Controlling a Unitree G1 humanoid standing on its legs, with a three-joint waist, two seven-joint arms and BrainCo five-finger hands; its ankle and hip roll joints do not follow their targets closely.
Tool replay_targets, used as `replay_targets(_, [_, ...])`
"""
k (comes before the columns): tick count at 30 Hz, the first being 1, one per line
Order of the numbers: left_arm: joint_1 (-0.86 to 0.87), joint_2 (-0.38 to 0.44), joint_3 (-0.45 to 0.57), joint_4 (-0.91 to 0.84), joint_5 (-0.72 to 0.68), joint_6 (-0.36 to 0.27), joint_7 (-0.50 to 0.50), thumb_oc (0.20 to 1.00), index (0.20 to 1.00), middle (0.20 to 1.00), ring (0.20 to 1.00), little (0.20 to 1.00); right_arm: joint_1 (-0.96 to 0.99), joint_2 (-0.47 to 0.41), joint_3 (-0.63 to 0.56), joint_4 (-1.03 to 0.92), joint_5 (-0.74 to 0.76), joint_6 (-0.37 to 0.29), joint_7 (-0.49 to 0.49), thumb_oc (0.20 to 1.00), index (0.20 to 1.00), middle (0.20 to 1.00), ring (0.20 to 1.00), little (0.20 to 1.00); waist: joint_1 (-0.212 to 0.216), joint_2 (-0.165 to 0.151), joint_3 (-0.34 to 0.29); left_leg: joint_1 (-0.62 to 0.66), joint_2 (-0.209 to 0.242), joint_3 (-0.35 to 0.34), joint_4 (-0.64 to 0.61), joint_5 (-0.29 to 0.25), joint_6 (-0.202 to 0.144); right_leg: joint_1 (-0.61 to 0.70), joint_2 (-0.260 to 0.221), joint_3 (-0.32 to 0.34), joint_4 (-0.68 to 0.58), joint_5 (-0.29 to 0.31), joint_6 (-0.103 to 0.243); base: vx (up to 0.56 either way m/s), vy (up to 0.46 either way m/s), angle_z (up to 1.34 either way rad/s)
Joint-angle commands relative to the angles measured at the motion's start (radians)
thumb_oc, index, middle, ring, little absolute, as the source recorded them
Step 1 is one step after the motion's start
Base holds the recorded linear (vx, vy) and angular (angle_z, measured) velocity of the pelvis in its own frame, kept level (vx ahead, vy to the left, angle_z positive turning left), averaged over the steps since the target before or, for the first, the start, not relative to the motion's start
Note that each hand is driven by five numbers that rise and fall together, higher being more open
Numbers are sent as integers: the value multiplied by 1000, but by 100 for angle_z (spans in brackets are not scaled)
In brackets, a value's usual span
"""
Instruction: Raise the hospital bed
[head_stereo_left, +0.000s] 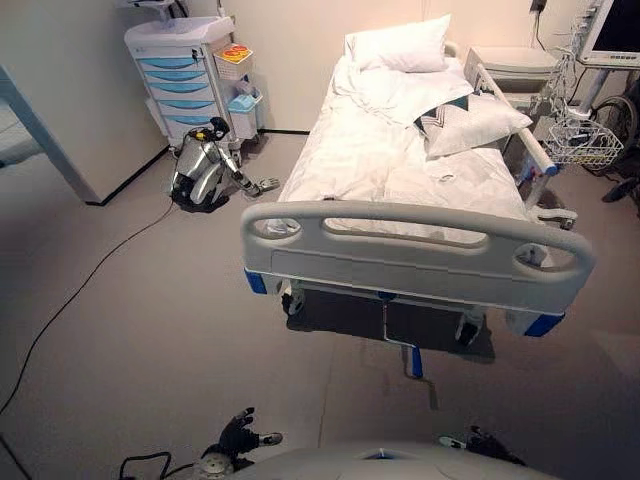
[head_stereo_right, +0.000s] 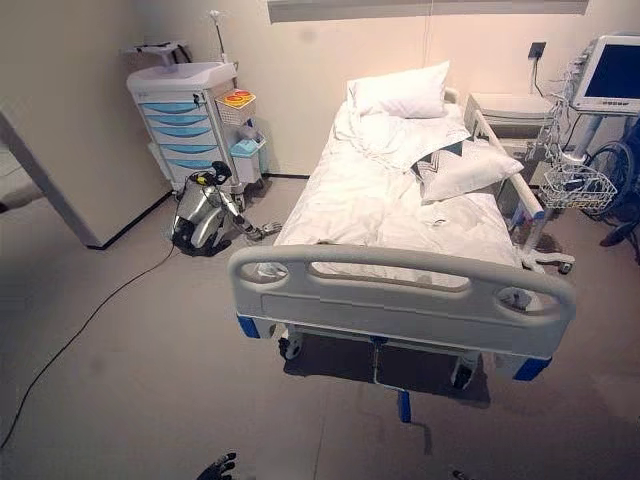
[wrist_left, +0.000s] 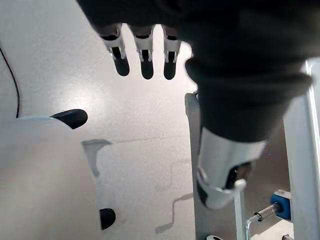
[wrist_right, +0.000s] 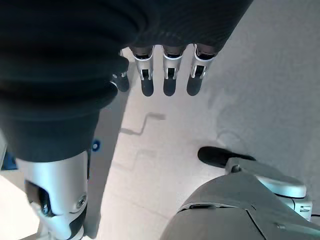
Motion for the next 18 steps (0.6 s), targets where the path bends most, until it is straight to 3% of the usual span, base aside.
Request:
replay_targets(1, [-72,22,10,56,-10,-15,-5,1000,1000,1000,1000,1000,-83,46,-2,59,14,-14,-1,1000,1000,1000,1000,1000,8,-80,33,48,-61,13,5,-46,52,17,-51,21,9,-22,70,-296,-76,2])
replay_targets(18, [-74,26,40,55,-68,-14,10,1000,1000,1000,1000,1000,-105,51,-25,75,63,-10,-15,1000,1000,1000,1000,1000,12,-83,36,46,-57,3,6,-42,51,18,-43,23,9,-28,65,-2,-4,0])
